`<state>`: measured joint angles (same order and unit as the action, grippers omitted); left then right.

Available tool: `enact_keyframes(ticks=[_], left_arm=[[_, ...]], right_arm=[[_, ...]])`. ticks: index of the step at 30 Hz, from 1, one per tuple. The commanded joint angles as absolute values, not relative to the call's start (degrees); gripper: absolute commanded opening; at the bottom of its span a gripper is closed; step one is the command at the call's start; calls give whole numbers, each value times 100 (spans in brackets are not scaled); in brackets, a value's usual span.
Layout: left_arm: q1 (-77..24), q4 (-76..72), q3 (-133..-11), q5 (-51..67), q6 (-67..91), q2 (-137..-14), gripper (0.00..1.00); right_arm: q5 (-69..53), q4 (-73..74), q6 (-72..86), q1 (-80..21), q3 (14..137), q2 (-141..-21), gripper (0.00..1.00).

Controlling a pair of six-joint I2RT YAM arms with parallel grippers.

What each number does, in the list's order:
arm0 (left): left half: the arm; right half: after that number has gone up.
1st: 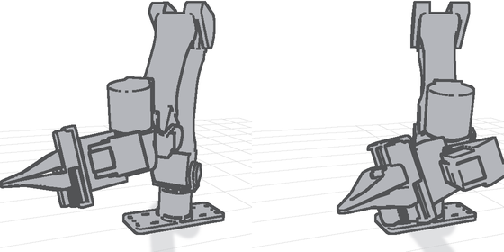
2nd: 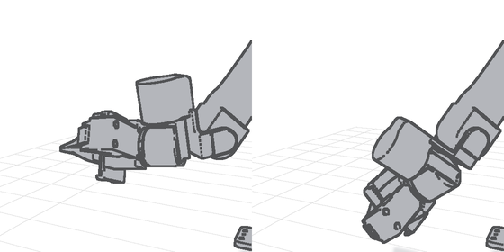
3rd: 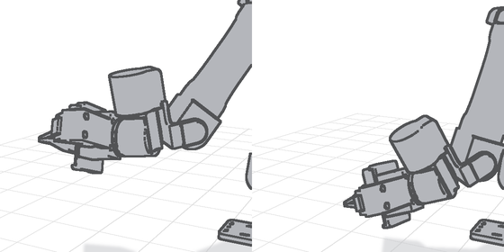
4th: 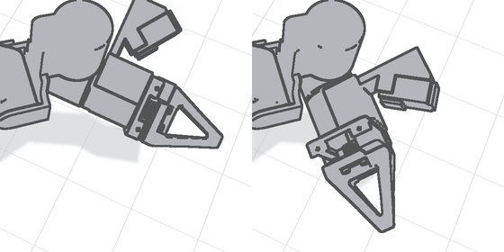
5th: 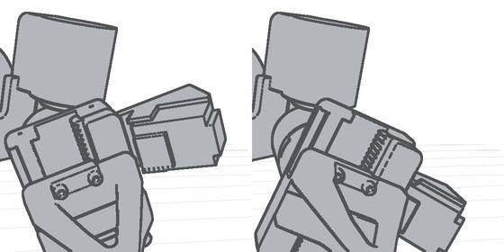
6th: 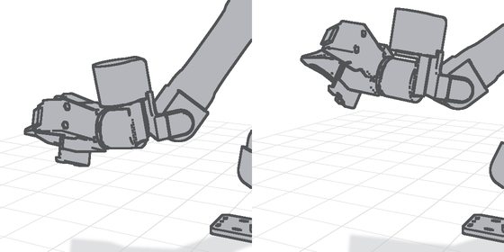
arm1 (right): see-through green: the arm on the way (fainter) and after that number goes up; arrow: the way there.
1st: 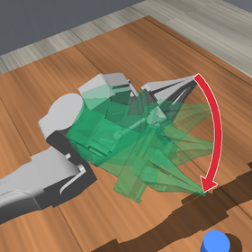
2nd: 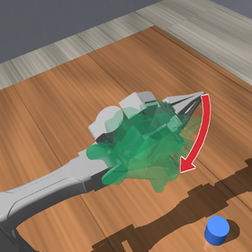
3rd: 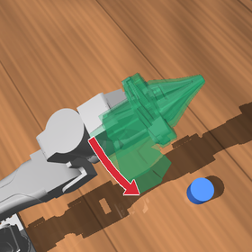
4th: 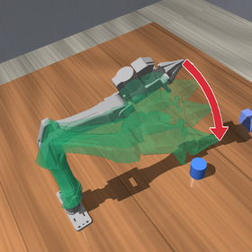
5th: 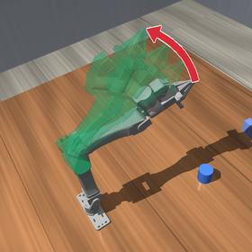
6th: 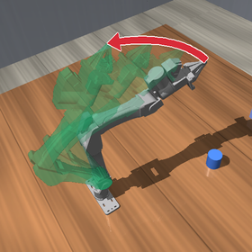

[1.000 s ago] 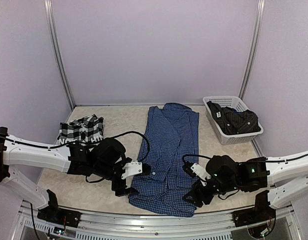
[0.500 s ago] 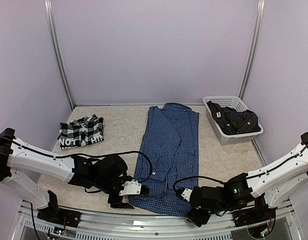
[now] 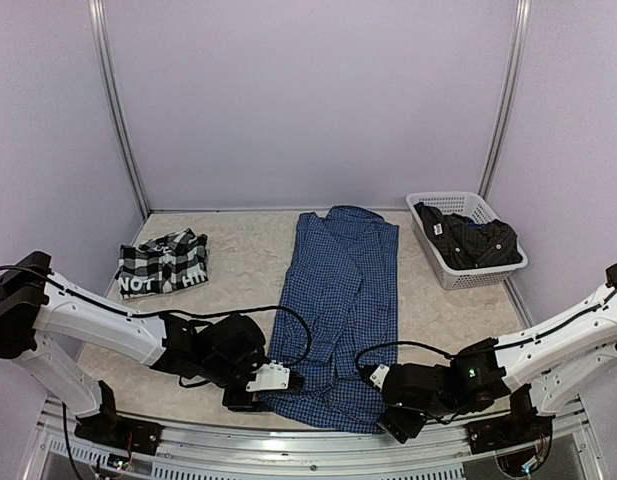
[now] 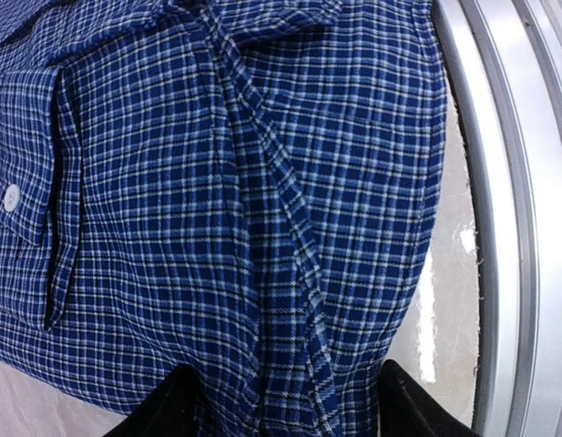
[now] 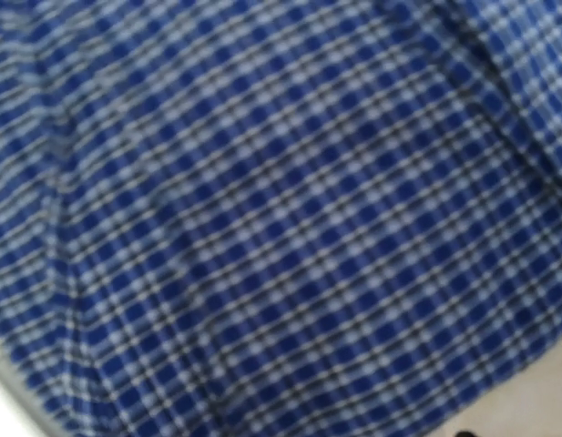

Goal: Fold and stack the long sleeve shirts
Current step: Pick up the rectangle-folded shirt from the center of the board.

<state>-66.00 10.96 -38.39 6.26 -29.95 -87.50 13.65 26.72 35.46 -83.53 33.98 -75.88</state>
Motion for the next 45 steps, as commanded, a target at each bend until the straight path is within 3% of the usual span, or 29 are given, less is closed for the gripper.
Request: enact_keyframes(ticks=[1,6,11,12,15,17,28,33,37,40,42,44,45], left_arm=[[-6501,1210,-4038,807,-2993,-8892,56],[-6460,1497,-4108,974,-2929,-8936,40],[-6482,1692,-4131,1013,-2874,-8888,29],[-6486,1700,-4119,1006,-2875,-8865,27],[-6512,1697,-4105,1002,-2868,-8839,27],[-6510,1689,-4117,1011,-2865,-8846,27],[-6450,1722,-4200,1137,-2831,-8925,25],[-6426,1795,-4242,1191,-2819,-8977,23],[-6427,1855,-4270,1179,-2806,-9062,16],[-6425,1981,-4348,1205,-2795,-9169,2],[-6433,2045,-4381,1251,-2795,-9163,0],[-6457,2161,-4404,1334,-2823,-9114,0],[-6495,2303,-4429,1396,-2864,-9067,0]], right_arm=[[1412,2734,3521,-8280,3533,-7855,75],[1263,2488,3363,-8279,3537,-8030,67],[1274,2504,3284,-8297,3575,-7898,43],[1299,2556,3287,-8305,3600,-7867,45],[1575,2874,3432,-8401,3744,-7840,67],[1848,3134,3587,-8510,3871,-7848,73],[2157,3263,3565,-8754,4200,-8386,72],[2072,3108,3416,-8748,4157,-8615,65],[1946,3013,3364,-8702,4092,-8650,55],[1843,2901,3287,-8685,4070,-8625,36],[1731,2844,3215,-8690,4057,-8602,13],[1572,2783,3128,-8692,4052,-8556,1],[1448,2731,3083,-8704,4052,-8522,0]])
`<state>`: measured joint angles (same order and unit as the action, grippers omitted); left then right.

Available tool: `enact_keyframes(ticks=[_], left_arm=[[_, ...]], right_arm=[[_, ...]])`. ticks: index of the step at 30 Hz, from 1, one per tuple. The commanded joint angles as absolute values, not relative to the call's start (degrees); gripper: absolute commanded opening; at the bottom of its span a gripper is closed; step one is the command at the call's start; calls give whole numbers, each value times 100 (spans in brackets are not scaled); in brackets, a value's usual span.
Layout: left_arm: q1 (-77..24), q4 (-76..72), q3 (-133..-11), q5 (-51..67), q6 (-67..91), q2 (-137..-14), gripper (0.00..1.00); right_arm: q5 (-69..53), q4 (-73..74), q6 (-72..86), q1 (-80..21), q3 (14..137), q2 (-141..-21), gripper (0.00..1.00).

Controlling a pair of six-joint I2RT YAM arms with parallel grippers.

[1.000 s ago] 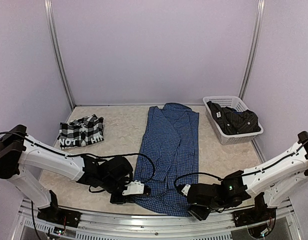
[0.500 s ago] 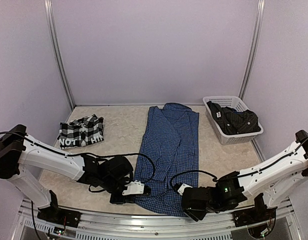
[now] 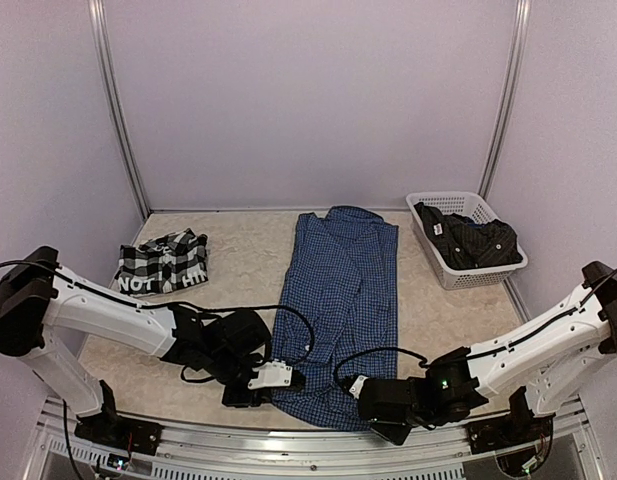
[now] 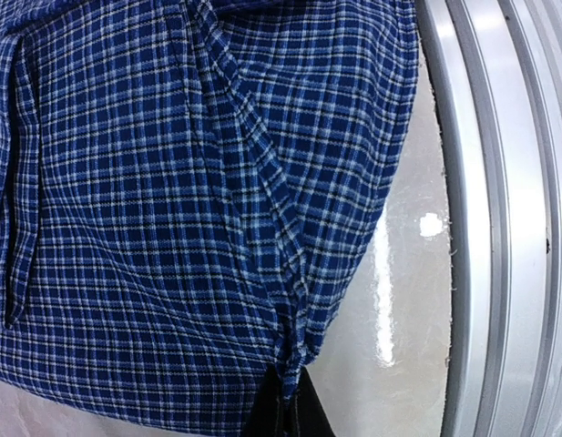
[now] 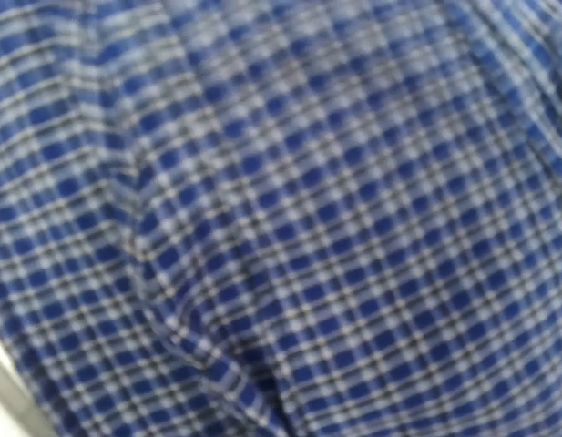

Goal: Fold and stack the long sleeve shirts
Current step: Pick up the rectangle-folded shirt from the center of the board, then fold the rectangle-folded shirt at the center of the board.

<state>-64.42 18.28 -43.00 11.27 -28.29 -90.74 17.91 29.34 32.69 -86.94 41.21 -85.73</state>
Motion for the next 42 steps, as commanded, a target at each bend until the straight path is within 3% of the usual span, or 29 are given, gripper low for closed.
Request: enact_keyframes(ticks=[1,10,19,28,36,42], left_arm=[[-6542,2412,-4456,1470,-2912,-9043,0],[-6658,3222,-4509,2341,-3339,-8329,0],[-6302,3208,-4590,2746,-3324,-7658,0],[-5270,3756,-5831,3779,-2761,-8815,0],[-4310,4452,-6864,5029,-2712,-9645,0],[-3820,4660,-8142,5188,-2331,-10612,0]], right_arm=[[1314,2664,3025,-8722,4052,-8472,0],[-411,2091,2992,-8738,3928,-8043,0],[-893,1960,2963,-7990,3764,-7160,0],[-2296,1649,2686,-6321,3736,-6634,0],[-3902,1881,2417,-4660,4180,-7236,0],[-4558,1874,2269,-3402,4477,-7888,0]])
